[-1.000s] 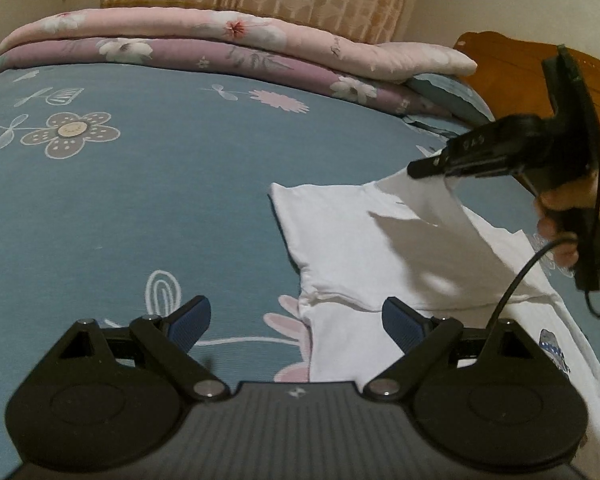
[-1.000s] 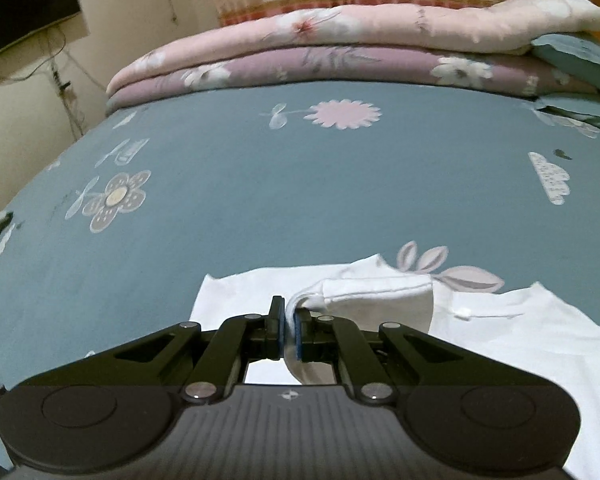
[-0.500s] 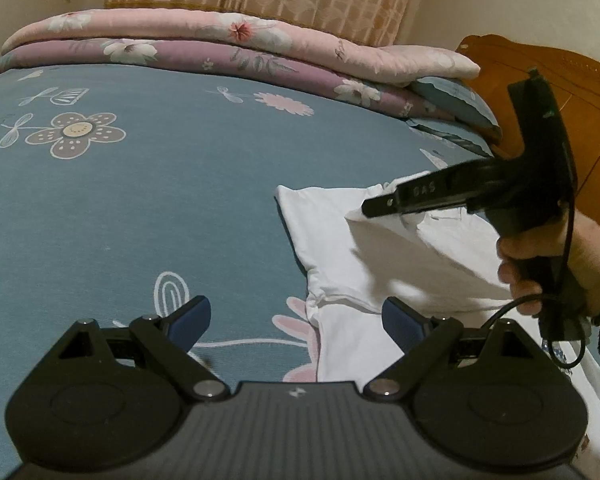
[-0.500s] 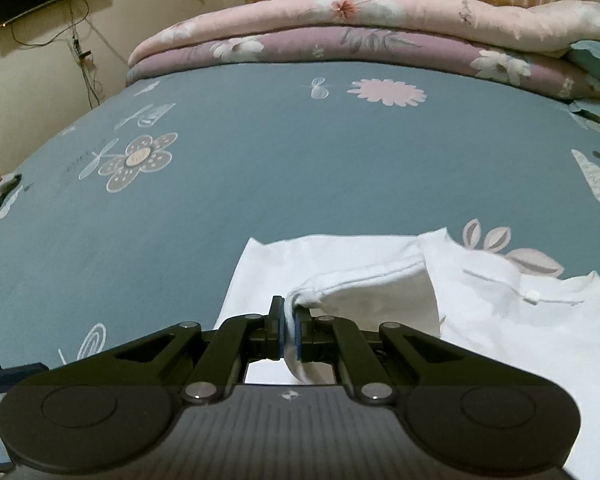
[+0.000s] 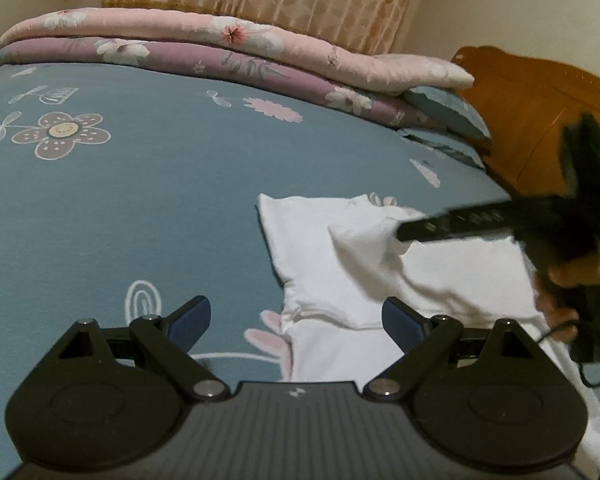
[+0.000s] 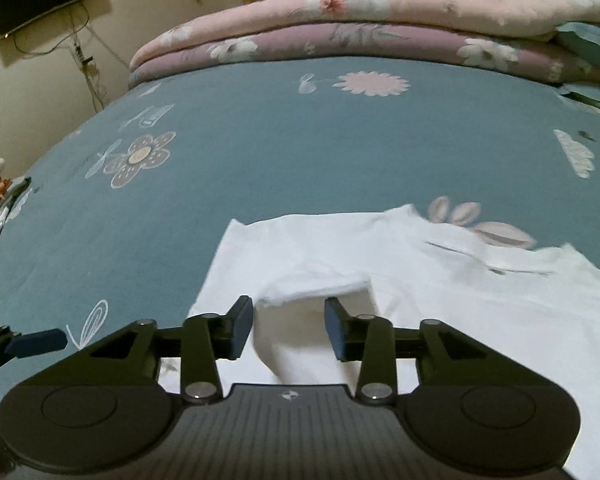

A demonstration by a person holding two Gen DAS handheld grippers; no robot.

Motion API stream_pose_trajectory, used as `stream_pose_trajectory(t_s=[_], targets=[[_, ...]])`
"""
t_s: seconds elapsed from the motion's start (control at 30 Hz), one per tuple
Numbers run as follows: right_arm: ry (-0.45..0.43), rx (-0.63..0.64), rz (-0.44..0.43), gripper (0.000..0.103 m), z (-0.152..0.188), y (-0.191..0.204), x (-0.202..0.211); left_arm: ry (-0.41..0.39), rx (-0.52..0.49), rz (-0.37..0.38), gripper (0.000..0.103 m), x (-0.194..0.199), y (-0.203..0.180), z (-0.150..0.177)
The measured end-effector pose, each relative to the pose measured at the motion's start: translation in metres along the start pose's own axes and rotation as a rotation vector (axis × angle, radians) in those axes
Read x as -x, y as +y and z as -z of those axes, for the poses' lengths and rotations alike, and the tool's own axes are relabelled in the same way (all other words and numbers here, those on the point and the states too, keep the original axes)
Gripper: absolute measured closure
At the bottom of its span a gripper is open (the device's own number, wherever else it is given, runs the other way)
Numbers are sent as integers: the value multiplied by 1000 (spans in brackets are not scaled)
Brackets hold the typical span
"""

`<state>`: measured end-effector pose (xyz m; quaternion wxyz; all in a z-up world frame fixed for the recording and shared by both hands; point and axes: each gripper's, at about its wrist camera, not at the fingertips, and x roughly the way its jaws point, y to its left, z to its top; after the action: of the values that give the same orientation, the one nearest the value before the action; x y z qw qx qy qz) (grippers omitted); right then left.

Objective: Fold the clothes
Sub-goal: 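Lift the open right gripper away from the folded shirt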

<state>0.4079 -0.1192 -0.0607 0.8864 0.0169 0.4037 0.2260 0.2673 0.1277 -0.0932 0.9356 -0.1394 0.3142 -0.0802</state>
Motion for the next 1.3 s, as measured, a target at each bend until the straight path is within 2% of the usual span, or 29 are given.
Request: stream_pose_trajectory(t_s=[0.07,0.13,0.2,0.27,0.4,0.5,0.63,0.8,0.93,1.03,1.1,1.2,1.3], targets=[[-5,-13,11,58,6,-11,14,-14,27,14,11,-3,-1,-1],[-15,-29,23,52,17,-24,30,-27,54,31,11,-6,-3,-3],[-27,-43,36,50,28,-36,44,-37,71,48,11,-9,-6,-3],[-40,-51,52,47,45,-46,59,-40,64,55,11,-13,-10,-3],[-68,-41,63,35,78,-60,78,-42,58,72,11,-24,-16,-9],[-68,-7,52,26,100,-64,82,11,106,126,11,-52,-14,-28],[-63,24,40,18,121,-62,77,96,146,159,11,-105,-15,-59],[-63,-11,-39,13,140,-70,72,158,156,99,11,-164,-9,-82],[-53,-51,-62,11,146,-82,74,170,179,49,11,-193,7,-87],[-80,-83,-40,11,145,-91,82,161,167,3,12,-189,7,-93],[-98,-105,-39,10,145,-96,86,168,140,-29,12,-172,-1,-95],[-109,-112,-53,10,145,-97,89,187,96,56,11,-137,-15,-83],[-114,-108,-65,9,145,-96,91,234,140,137,11,-113,-20,-60]])
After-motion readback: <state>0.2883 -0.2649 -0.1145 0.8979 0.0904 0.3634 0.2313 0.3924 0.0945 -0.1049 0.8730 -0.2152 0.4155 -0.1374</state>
